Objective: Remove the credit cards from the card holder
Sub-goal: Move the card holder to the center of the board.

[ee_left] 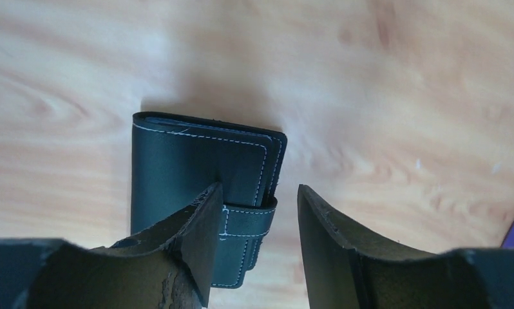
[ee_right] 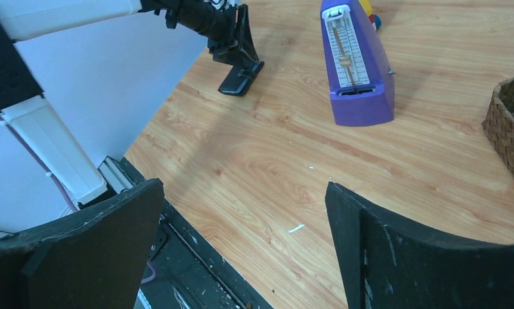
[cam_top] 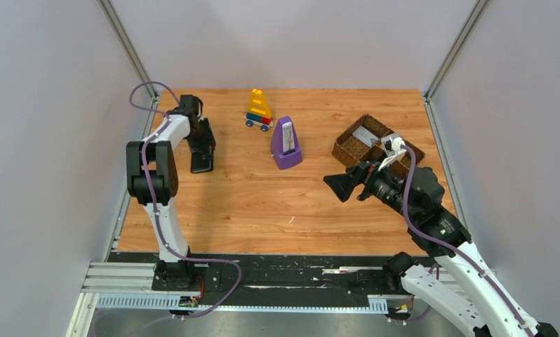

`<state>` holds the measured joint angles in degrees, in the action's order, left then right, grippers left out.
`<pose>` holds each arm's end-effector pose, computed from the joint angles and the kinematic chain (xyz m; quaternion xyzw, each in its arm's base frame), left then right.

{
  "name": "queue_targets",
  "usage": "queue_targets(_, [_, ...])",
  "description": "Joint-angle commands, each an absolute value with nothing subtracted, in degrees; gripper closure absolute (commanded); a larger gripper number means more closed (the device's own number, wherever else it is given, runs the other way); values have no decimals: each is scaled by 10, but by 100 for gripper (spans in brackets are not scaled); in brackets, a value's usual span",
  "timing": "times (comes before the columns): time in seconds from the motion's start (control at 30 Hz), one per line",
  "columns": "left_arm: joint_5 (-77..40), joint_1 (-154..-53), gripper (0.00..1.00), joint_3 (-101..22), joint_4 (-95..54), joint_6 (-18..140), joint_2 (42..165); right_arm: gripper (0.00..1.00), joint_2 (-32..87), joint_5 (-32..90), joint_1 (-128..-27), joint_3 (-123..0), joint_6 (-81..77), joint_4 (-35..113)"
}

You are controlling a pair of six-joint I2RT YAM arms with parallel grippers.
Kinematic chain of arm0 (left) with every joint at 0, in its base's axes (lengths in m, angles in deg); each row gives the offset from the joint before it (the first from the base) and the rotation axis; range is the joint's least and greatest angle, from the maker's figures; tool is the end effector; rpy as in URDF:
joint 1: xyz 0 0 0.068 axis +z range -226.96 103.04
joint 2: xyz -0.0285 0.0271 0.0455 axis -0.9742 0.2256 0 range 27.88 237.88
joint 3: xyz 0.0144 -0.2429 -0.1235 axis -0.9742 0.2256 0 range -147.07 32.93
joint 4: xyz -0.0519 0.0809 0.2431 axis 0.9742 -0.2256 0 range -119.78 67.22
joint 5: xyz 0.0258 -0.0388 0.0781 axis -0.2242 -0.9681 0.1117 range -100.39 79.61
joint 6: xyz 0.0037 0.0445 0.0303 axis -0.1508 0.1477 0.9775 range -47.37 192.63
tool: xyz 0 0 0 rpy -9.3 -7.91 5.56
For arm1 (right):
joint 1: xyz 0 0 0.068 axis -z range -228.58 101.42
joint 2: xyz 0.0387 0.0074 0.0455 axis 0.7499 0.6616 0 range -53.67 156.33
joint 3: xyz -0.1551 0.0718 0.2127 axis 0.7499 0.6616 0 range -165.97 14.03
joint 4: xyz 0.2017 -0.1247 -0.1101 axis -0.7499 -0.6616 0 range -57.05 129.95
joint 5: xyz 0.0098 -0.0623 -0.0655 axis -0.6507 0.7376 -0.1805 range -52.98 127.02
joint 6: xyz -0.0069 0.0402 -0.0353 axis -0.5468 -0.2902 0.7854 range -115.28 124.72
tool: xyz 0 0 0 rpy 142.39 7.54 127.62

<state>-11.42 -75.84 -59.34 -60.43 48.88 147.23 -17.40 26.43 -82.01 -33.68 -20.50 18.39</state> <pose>0.4415 0.0080 0.1864 -0.2082 0.9533 -0.0516 0.2127 0.1155 0.0841 0.3579 -0.1137 0.7573 0.3747 0.5226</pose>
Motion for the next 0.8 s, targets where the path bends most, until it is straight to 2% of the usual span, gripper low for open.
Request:
queue_targets(0.0, [-153, -803, 45, -460, -582, 470, 1402, 0, -189, 256, -819, -320, -223, 186])
queue_targets(0.33, [-237, -932, 46, -265, -500, 405, 1284, 0, -208, 266, -818, -302, -223, 165])
queue_targets(0.57, [-247, -965, 45, -226, -511, 395, 1167, 4, -198, 257, -818, -299, -239, 154])
queue_targets(0.77, [-173, -963, 40, -223, -565, 405, 1075, 11, -162, 226, -818, -287, -268, 167])
